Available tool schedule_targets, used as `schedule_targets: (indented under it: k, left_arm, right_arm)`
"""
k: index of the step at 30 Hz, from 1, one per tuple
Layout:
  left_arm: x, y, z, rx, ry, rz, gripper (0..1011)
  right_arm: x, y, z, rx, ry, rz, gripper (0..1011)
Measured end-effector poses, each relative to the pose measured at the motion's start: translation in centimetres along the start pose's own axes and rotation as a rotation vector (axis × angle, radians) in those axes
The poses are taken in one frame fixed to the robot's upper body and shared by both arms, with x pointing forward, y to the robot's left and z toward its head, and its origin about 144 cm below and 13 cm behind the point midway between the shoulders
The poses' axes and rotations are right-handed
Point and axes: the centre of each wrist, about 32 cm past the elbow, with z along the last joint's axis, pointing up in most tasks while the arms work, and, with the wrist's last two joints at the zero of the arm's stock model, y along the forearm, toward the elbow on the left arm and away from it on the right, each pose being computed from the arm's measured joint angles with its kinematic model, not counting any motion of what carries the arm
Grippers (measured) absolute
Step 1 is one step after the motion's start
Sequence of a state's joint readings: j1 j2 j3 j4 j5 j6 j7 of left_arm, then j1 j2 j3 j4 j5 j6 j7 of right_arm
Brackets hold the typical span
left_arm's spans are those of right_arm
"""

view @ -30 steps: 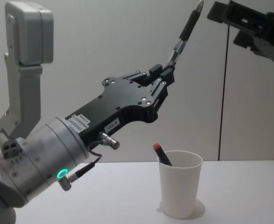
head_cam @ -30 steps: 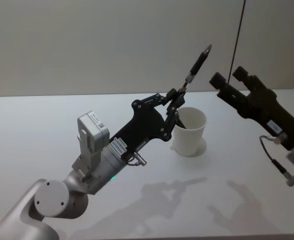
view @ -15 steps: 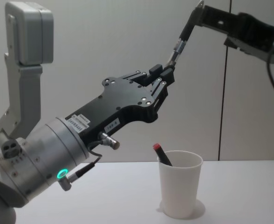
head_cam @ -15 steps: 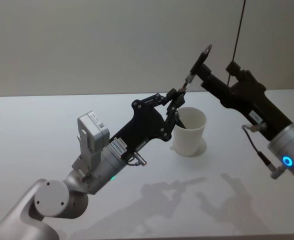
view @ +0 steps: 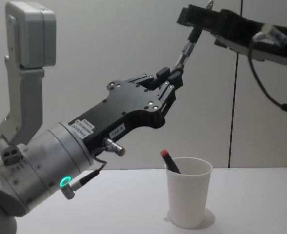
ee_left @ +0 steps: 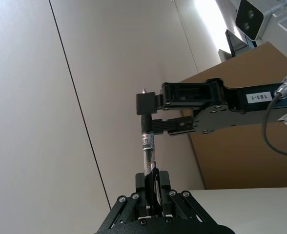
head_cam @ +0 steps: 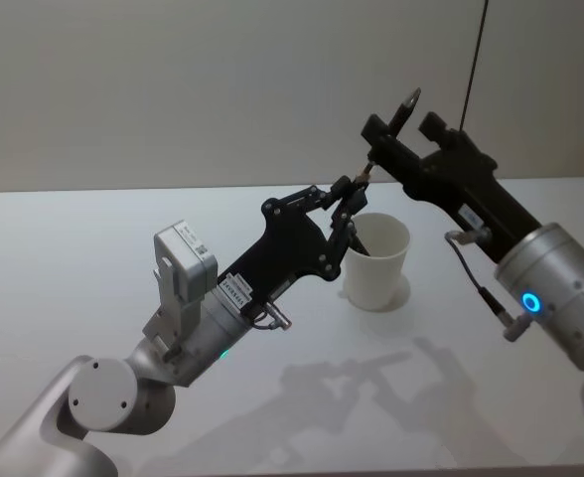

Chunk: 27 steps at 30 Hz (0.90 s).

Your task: Place the pen into the pen holder.

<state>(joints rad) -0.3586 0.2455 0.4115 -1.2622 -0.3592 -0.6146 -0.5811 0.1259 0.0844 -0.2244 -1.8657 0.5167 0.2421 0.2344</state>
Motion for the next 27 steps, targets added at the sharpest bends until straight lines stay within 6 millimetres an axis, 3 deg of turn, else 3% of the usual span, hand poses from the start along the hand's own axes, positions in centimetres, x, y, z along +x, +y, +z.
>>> schedule_targets:
  k: [8,17,19,21,27]
  left_arm:
    - [0.0,0.0,0.0,0.000,0.000,0.000,173]
    - [0.0,0.0,0.0,0.000,0.000,0.000,173]
    - [0.0,0.0,0.0,0.000,0.000,0.000,173]
    - [0.0,0.0,0.0,0.000,0.000,0.000,173]
    - [0.0,0.0,0.0,0.000,0.000,0.000,173]
  right_arm:
    - [-0.4,0.9,-0.1,-0.001,0.001,-0.010,733]
    - [-0.6,1.7,0.0,0.007,0.005,-0.022,401]
    - [-0.6,1.7,0.0,0.009,0.005,-0.023,387]
    - [-0.6,1.8,0.0,0.011,0.004,-0.024,280]
    - [-0.6,2.0,0.1,0.016,0.006,-0.023,133]
